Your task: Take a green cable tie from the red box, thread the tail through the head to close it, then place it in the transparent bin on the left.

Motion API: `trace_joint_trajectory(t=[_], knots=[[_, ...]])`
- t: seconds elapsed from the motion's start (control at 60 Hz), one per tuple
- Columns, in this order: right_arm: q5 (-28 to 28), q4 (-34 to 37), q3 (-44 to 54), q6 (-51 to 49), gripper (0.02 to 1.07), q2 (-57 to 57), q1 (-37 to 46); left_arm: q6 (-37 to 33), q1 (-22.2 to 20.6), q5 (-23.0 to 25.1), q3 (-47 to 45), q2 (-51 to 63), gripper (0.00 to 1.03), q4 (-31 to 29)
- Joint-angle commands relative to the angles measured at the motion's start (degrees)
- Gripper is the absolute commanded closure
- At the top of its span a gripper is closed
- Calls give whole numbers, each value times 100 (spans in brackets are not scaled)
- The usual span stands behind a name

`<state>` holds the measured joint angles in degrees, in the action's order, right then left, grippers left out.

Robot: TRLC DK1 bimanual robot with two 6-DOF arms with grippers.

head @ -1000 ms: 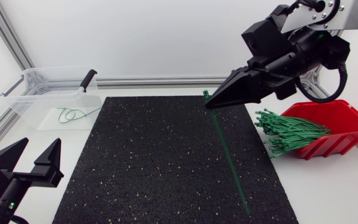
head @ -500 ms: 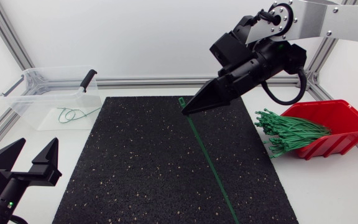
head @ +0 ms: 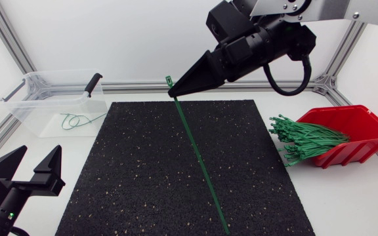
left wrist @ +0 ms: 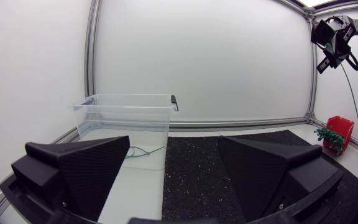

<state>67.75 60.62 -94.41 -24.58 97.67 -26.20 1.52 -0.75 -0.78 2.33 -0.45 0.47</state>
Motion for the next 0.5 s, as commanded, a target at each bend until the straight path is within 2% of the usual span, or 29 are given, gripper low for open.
trace_joint_trajectory(t=[0.0, 0.083, 0.483], knots=[[55, -200, -104, 533, 101, -319, -52, 85, -4, -45, -224, -43, 4, 15], [55, -393, -200, 841, 101, -459, -61, 77, -4, -45, -224, -52, 4, 15], [46, -384, -701, 1263, 101, -565, -52, 77, -39, -19, -215, -52, 4, -144]])
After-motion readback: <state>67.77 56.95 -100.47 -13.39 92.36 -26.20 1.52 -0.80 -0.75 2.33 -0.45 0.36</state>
